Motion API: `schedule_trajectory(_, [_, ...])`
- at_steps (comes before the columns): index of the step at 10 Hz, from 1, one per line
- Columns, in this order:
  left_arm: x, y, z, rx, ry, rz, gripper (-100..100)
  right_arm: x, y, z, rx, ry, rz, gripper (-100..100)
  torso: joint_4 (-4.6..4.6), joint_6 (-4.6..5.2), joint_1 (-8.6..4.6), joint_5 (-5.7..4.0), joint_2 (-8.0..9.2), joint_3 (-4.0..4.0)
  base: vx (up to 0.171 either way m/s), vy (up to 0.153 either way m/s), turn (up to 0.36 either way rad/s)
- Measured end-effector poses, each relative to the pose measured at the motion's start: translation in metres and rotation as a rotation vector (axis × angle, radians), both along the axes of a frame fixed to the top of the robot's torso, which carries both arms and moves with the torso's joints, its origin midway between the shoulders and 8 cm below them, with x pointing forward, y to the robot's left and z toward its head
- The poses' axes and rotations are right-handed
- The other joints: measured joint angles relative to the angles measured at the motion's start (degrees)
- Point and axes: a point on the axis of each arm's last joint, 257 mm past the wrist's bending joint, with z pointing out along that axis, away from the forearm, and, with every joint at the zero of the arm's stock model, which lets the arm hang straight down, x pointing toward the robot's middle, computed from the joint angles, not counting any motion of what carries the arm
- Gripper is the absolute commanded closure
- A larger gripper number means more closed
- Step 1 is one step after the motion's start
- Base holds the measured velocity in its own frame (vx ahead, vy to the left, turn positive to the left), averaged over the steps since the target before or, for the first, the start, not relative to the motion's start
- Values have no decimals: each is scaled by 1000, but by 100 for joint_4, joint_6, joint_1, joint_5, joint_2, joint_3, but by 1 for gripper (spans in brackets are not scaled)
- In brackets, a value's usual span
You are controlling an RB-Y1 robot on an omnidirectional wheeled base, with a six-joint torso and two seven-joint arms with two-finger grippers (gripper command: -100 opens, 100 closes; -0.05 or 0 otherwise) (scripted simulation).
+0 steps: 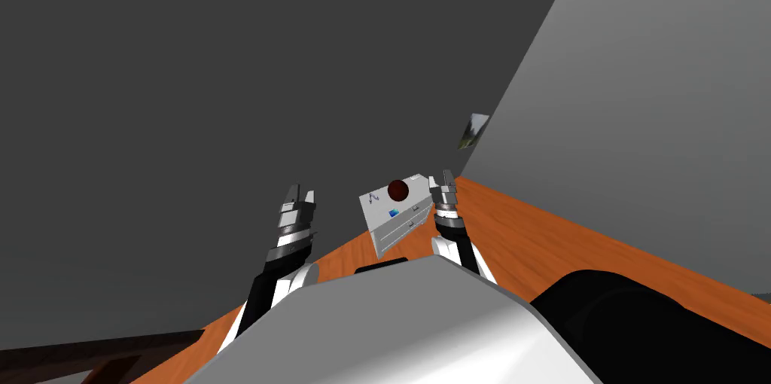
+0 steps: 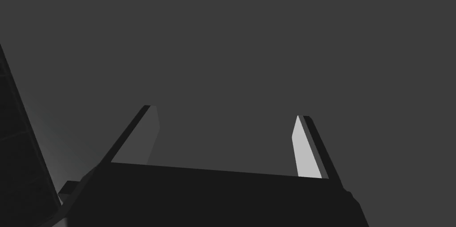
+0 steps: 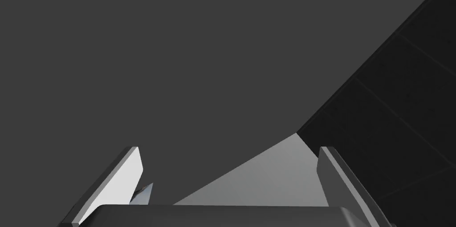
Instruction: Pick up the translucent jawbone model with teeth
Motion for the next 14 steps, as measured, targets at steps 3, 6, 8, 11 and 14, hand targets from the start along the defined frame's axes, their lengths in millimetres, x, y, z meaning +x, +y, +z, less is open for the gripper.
schedule_trajectory(3, [8, -7, -24, 20, 64, -64, -100, 0, 0, 0, 0, 0, 0, 0, 4, 1, 4, 1, 18, 10, -44, 1, -151])
schedule_trajectory(6, [12, -16, -60, 25, 160, -135, -100, 0, 0, 0, 0, 0, 0, 0, 4, 1, 3, 1, 17, 10, -41, -1, -212])
schedule_trajectory(8, [16, -14, -92, 18, 243, -177, -100, 0, 0, 0, 0, 0, 0, 0, 4, 2, 2, 1, 18, 10, -38, -2, -162])
schedule_trajectory(11, [7, -12, -134, 18, 346, -221, -100, 0, 0, 0, 0, 0, 0, 0, 3, 1, 2, 0, 13, 7, -28, -9, -264])
schedule_trajectory(14, [4, 0, -186, 0, 504, -259, -100, 0, 0, 0, 0, 0, 0, 0, 3, 2, 0, 0, 11, 7, -26, -13, -248])
